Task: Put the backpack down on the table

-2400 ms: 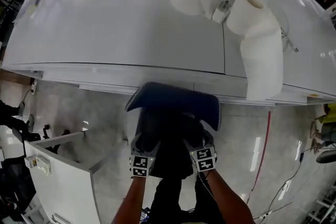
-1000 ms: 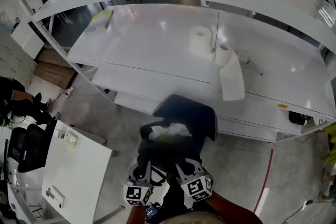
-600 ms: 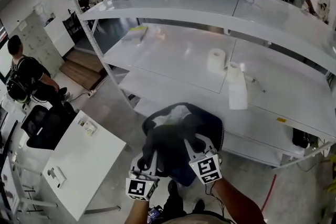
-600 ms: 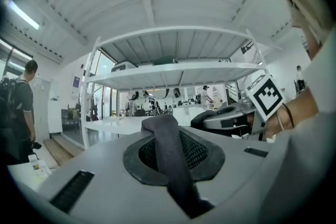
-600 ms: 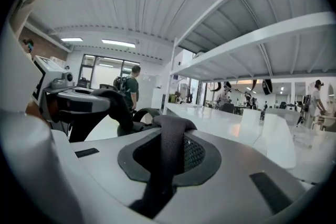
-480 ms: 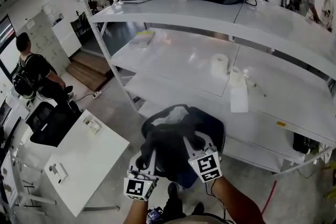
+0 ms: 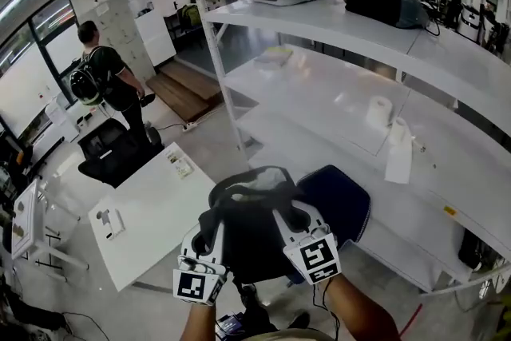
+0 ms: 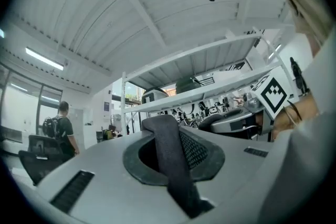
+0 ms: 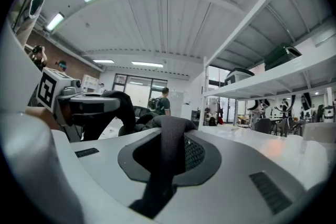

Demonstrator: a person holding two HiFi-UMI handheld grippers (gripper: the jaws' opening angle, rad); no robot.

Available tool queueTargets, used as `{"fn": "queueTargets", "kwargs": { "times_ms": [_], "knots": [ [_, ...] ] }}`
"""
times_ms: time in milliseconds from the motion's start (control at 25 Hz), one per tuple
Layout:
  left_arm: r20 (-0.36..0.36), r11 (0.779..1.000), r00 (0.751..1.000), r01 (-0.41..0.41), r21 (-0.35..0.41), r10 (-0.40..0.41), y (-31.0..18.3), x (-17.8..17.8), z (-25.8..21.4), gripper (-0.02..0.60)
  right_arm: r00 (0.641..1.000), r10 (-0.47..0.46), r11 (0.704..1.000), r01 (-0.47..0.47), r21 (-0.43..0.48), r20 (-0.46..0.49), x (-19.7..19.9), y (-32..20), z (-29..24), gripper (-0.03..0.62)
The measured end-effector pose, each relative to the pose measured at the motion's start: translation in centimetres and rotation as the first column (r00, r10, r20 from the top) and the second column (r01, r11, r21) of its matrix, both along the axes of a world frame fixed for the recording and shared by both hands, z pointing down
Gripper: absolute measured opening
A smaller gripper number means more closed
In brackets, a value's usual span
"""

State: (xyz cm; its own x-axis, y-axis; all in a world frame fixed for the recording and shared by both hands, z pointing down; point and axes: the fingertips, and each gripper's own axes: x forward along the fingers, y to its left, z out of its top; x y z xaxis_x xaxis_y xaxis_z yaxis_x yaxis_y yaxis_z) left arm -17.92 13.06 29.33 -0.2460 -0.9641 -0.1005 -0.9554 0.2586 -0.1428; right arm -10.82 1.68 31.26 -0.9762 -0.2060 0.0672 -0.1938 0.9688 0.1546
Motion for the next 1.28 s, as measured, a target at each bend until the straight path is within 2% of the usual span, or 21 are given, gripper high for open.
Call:
{"fn": "queueTargets", "kwargs": {
  "times_ms": [240, 520, 800, 1000, 1160, 1280],
  "knots": [
    [0.023, 0.987, 0.986, 0.162, 0.01, -0.162, 7.5, -6.6, -1.7, 0.046, 0.985, -0.169, 0.986, 0.169, -0.002, 0.017, -8.1, 6.6, -1.6, 0.067],
    [0.051, 0.956, 0.954, 0.294, 0.012, -0.294, 16.8, -15.3, -2.5, 0.046, 0.955, -0.296, 0.955, 0.296, 0.018, 0.027, -18.9, 15.0, -2.7, 0.067],
    [0.041, 0.928, 0.927, 0.373, -0.004, -0.373, 24.4, -24.6, -2.1, 0.046, 0.924, -0.383, 0.924, 0.383, -0.008, 0.003, -29.5, 22.3, -1.9, 0.067],
    [0.015, 0.906, 0.906, 0.422, -0.023, -0.422, 26.7, -31.0, 0.2, 0.046, 0.9, -0.436, 0.898, 0.433, -0.073, -0.022, -36.8, 24.5, 1.3, 0.067],
    [-0.004, 0.901, 0.902, 0.432, -0.033, -0.433, 28.7, -34.7, 1.7, 0.046, 0.896, -0.443, 0.892, 0.437, -0.111, -0.031, -41.2, 26.2, 2.9, 0.067],
    [-0.01, 0.908, 0.908, 0.418, -0.041, -0.419, 29.2, -37.4, 2.6, 0.046, 0.906, -0.422, 0.903, 0.417, -0.105, -0.038, -44.5, 26.5, 3.5, 0.067]
  ]
}}
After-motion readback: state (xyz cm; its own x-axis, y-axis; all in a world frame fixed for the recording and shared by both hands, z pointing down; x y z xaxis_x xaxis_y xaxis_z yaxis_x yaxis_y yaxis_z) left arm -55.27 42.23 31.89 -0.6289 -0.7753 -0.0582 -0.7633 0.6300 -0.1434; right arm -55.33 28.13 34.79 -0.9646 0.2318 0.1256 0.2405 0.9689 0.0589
